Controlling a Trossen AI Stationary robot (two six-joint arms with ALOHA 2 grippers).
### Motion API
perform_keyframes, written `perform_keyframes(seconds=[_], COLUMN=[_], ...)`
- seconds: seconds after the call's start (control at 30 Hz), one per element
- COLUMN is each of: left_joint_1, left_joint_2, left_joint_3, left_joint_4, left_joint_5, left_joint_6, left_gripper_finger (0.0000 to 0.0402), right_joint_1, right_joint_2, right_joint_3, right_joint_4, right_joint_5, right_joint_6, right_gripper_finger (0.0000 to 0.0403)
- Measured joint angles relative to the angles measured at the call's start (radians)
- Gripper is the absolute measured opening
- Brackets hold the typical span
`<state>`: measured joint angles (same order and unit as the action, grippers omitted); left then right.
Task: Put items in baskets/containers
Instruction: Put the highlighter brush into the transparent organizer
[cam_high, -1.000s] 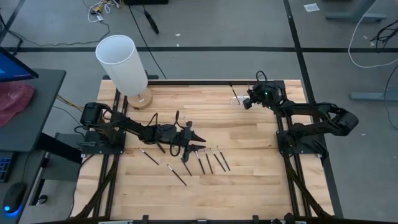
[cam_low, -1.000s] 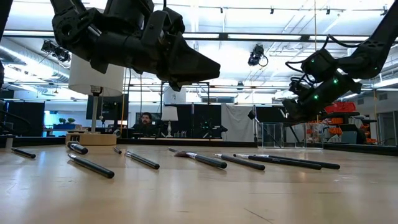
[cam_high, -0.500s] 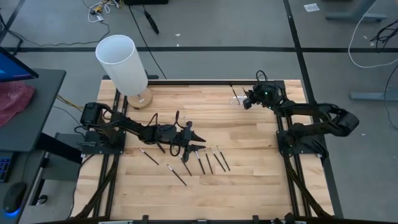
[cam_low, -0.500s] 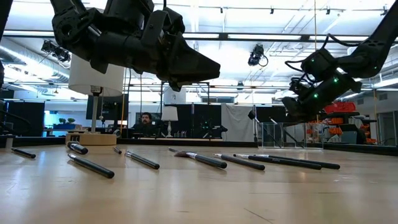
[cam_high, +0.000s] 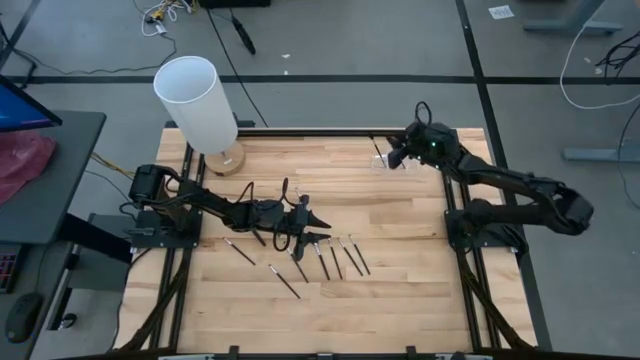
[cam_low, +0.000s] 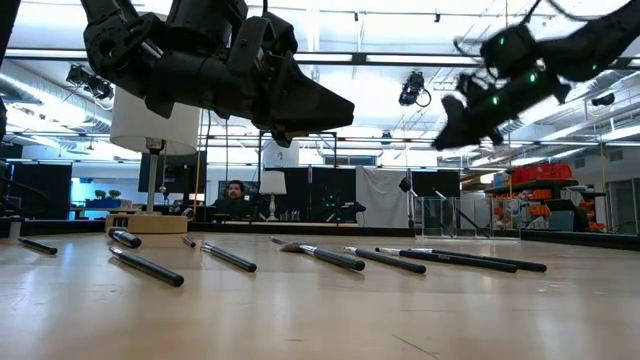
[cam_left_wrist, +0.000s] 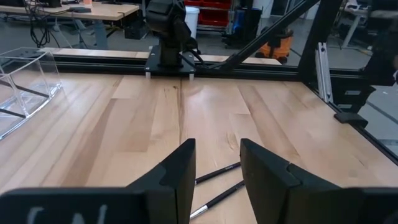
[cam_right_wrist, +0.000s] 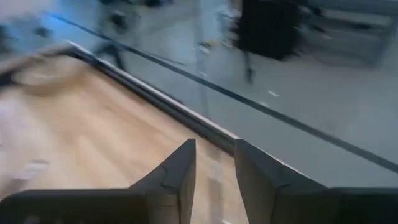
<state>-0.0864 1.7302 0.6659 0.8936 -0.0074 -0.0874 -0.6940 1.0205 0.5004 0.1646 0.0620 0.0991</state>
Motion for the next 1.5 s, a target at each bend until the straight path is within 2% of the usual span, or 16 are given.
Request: perform_keyframes(seconds=[0.2,0.47,0.57,0.7,0.83,0.97,1.17,1.33,1.5], left_joint_1=[0.000,0.000,0.000,0.000,0.000,0.000,-0.001,-0.004,-0.028], left_joint_2=[0.000,0.000,-0.005,-0.005,-0.005,-0.005,-0.005,-0.046,-0.170], left_joint_3=[0.000,0.000,0.001,0.001,0.001,0.001,0.001,0.000,-0.038], left_joint_4=[0.000,-0.026,-0.073,-0.132,-0.175,-0.201,-0.287,-0.401,-0.509], left_joint_5=[0.000,-0.019,-0.019,-0.023,-0.068,-0.079,-0.088,-0.186,-0.285], left_joint_6=[0.006,0.030,0.032,0.032,0.032,0.032,0.020,0.008,0.004], left_gripper_finger=[0.0128,0.0128,0.0128,0.0128,0.0128,0.0128,0.0128,0.0128,0.0126], right_joint_1=[0.289,0.758,0.876,0.992,1.062,1.083,1.084,1.095,1.102], right_joint_2=[-0.024,0.087,0.148,0.266,0.413,0.554,0.738,0.878,0.988], right_joint_3=[0.007,0.007,0.007,0.007,0.007,0.019,0.201,0.385,0.501], right_joint_4=[0.008,-0.003,-0.001,0.025,0.144,0.323,0.337,0.214,0.126], right_joint_5=[0.053,0.316,0.373,0.365,0.364,0.364,0.379,0.453,0.533], right_joint_6=[0.090,0.254,0.346,0.478,0.539,0.470,0.441,0.455,0.525], right_gripper_finger=[0.0095,0.0064,0.0058,0.0062,0.0091,0.0147,0.0226,0.0239,0.0227])
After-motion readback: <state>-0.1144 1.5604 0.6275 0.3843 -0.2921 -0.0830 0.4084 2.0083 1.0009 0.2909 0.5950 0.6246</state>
